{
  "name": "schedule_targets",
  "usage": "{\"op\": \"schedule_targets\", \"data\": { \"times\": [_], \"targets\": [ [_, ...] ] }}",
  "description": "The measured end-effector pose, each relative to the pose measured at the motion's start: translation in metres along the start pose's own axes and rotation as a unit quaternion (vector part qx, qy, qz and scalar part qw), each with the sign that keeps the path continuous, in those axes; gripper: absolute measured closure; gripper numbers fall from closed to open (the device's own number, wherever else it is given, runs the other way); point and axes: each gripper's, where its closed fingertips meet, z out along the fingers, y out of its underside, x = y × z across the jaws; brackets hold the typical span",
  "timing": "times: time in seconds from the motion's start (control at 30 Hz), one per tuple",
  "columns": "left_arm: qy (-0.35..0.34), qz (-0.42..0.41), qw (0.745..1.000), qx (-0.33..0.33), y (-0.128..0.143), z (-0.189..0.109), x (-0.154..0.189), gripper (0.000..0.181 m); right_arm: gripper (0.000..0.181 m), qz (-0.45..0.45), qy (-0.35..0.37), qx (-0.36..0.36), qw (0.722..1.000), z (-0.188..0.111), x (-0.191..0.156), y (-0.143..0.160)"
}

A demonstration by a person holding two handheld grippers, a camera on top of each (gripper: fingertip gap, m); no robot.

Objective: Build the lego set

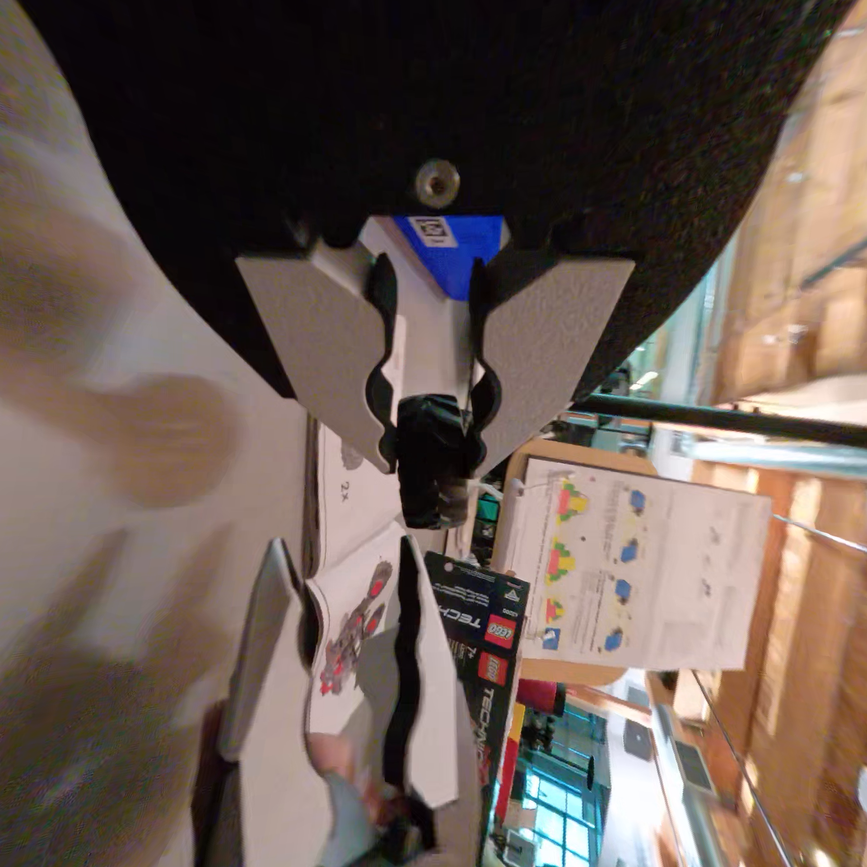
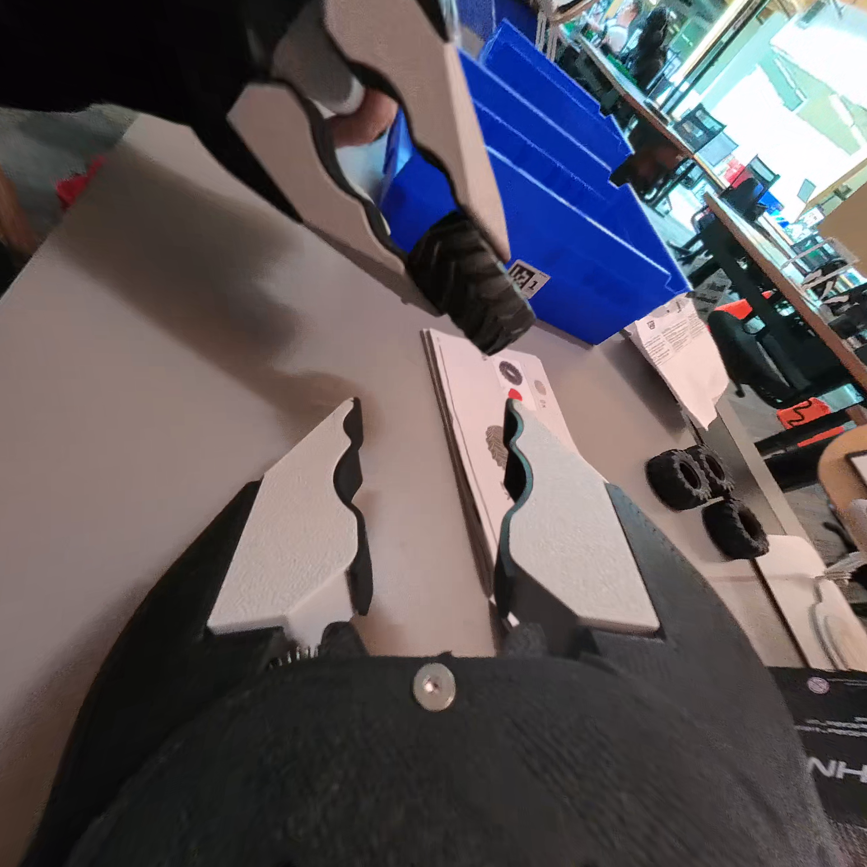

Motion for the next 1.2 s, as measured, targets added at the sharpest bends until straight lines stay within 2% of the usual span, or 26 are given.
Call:
{"op": "schedule_targets", "data": {
  "times": [0.1, 0.23, 0.4, 0.47, 0.53, 0.6, 0.67, 0.7, 0.77, 0.83, 0.9, 0.93, 1.0, 1.07, 1.1, 1.17, 1.2],
  "targets": [
    [-0.025, 0.139, 0.990, 0.008, -0.010, 0.003, 0.003, 0.156, 0.122, -0.040, 0.044, -0.005, 0.998, 0.002, 0.014, -0.004],
    [-0.030, 0.199, 0.980, 0.009, -0.012, 0.009, 0.009, 0.156, 0.127, -0.100, 0.083, 0.002, 0.991, 0.005, 0.021, -0.013],
    [-0.060, 0.171, 0.983, 0.035, -0.023, 0.007, 0.002, 0.155, 0.142, -0.158, 0.115, 0.005, 0.981, 0.002, 0.024, -0.018],
    [-0.067, 0.127, 0.988, 0.052, -0.024, 0.004, -0.002, 0.155, 0.144, -0.164, 0.121, 0.012, 0.979, -0.001, 0.023, -0.021],
    [-0.060, 0.054, 0.995, 0.060, -0.021, -0.001, -0.008, 0.144, 0.147, -0.161, 0.117, 0.000, 0.980, -0.004, 0.023, -0.016],
    [-0.040, -0.023, 0.996, 0.075, -0.019, -0.007, -0.010, 0.138, 0.148, -0.121, 0.075, -0.032, 0.989, -0.004, 0.014, -0.004],
    [-0.002, -0.108, 0.989, 0.096, -0.020, -0.010, -0.009, 0.138, 0.149, -0.023, -0.006, -0.060, 0.998, -0.006, -0.002, 0.006],
    [0.030, -0.152, 0.982, 0.104, -0.020, -0.011, -0.005, 0.144, 0.150, 0.039, -0.045, -0.071, 0.996, -0.007, -0.008, 0.008],
    [0.112, -0.237, 0.956, 0.128, -0.024, -0.012, 0.005, 0.146, 0.150, 0.194, -0.127, -0.120, 0.965, -0.010, -0.022, 0.019],
    [0.164, -0.329, 0.920, 0.135, -0.022, -0.010, 0.003, 0.144, 0.154, 0.337, -0.191, -0.168, 0.907, -0.015, -0.036, 0.032],
    [0.165, -0.406, 0.895, 0.079, 0.001, 0.010, -0.014, 0.150, 0.156, 0.423, -0.247, -0.176, 0.854, -0.015, -0.049, 0.038],
    [0.151, -0.423, 0.893, 0.035, 0.018, 0.025, -0.023, 0.154, 0.157, 0.449, -0.246, -0.162, 0.844, -0.011, -0.047, 0.039],
    [0.149, -0.406, 0.900, -0.054, 0.052, 0.059, -0.035, 0.154, 0.157, 0.476, -0.252, -0.147, 0.830, -0.008, -0.047, 0.040],
    [0.123, -0.385, 0.907, -0.120, 0.085, 0.101, -0.053, 0.151, 0.155, 0.474, -0.233, -0.149, 0.836, -0.004, -0.043, 0.045],
    [0.124, -0.387, 0.902, -0.147, 0.099, 0.124, -0.058, 0.142, 0.153, 0.467, -0.207, -0.161, 0.844, -0.002, -0.039, 0.052],
    [0.133, -0.409, 0.890, -0.151, 0.117, 0.171, -0.065, 0.128, 0.149, 0.458, -0.185, -0.167, 0.853, 0.001, -0.036, 0.058],
    [0.150, -0.413, 0.887, -0.139, 0.122, 0.190, -0.066, 0.128, 0.147, 0.455, -0.182, -0.169, 0.855, 0.001, -0.036, 0.058]
  ]
}}
